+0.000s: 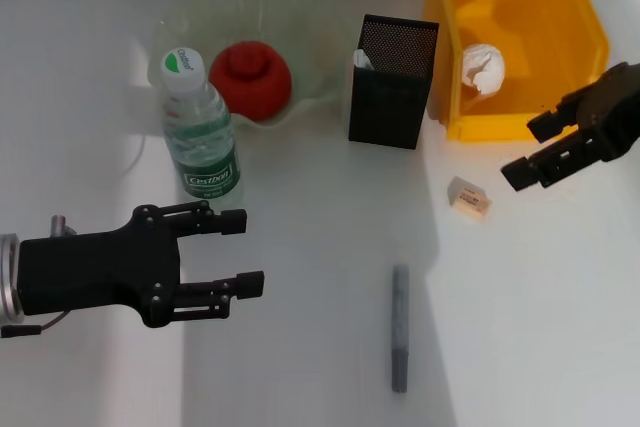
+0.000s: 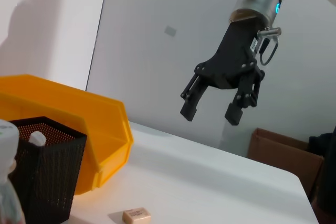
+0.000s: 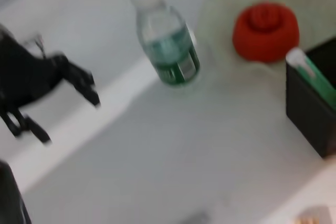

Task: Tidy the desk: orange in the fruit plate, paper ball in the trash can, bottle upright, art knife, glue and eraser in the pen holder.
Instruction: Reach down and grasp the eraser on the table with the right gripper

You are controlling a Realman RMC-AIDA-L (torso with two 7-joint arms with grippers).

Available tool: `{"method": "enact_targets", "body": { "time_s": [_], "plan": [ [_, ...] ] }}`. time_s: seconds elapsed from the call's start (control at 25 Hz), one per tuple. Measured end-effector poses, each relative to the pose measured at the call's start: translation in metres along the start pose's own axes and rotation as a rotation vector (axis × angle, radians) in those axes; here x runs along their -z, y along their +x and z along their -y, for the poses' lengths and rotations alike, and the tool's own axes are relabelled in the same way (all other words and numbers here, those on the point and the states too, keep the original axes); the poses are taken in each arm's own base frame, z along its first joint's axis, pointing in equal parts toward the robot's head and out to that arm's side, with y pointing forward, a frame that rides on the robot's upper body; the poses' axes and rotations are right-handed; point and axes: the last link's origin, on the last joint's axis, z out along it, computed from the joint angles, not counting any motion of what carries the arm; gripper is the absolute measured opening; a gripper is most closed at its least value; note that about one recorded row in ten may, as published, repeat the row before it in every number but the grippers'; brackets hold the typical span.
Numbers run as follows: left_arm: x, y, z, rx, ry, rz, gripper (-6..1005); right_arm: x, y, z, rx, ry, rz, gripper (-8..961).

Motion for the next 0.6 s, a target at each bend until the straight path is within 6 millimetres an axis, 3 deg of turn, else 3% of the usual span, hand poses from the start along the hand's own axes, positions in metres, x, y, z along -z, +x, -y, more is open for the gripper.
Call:
{"method": "enact_targets", "body": {
  "time_s": [0.16, 0.6],
  "plan": [
    [-0.001, 0.0, 0.0, 0.002, -0.003, -0.001, 755, -0.016, -0.005, -0.002, 0.04, 0.1, -0.175, 831],
    [-0.003, 0.0, 0.002, 0.0, 0.004, 0.002, 755, -0.075, -0.016, 0.016, 0.101, 0.244, -0.27, 830]
  ]
}}
